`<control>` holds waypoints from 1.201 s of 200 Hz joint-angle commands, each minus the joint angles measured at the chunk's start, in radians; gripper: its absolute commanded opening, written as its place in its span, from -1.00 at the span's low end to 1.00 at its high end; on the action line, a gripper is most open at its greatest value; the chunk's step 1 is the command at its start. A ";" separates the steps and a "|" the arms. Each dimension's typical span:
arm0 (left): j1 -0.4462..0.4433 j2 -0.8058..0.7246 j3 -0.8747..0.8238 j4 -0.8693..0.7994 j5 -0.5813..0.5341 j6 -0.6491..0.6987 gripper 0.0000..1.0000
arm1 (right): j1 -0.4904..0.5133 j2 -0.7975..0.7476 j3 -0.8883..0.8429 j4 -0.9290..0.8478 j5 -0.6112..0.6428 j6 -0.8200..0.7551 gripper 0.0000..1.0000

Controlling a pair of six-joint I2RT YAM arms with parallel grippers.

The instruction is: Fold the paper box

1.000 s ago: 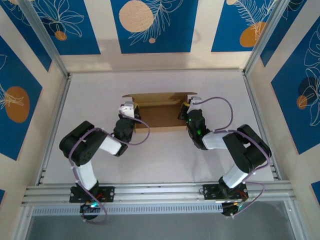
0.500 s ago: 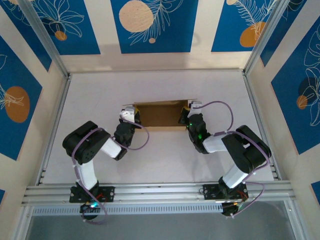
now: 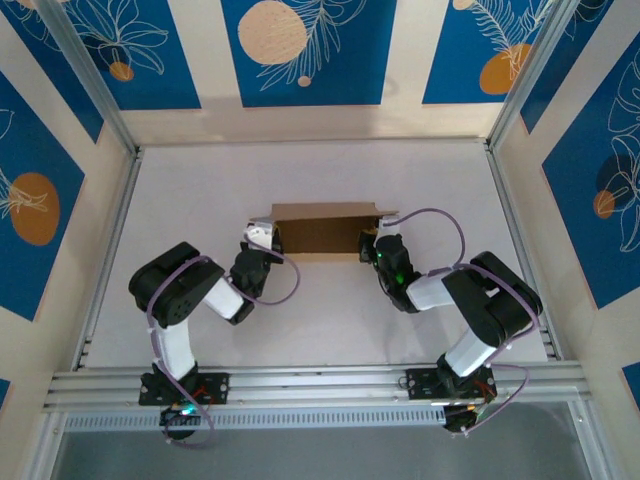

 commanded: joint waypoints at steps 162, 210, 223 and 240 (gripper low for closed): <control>-0.021 0.032 -0.002 -0.052 -0.059 0.088 -1.00 | -0.040 -0.192 -0.023 -0.088 -0.564 -0.087 -0.20; -0.026 0.035 0.000 -0.052 -0.059 0.091 -1.00 | -0.044 -0.333 0.035 -0.216 -1.003 -0.154 -0.32; -0.027 0.035 0.002 -0.051 -0.059 0.095 -1.00 | -0.033 -0.411 0.081 -0.297 -1.039 -0.140 -0.32; -0.029 0.034 0.001 -0.051 -0.058 0.096 -1.00 | -0.027 -0.516 0.166 -0.428 -0.958 -0.090 -0.31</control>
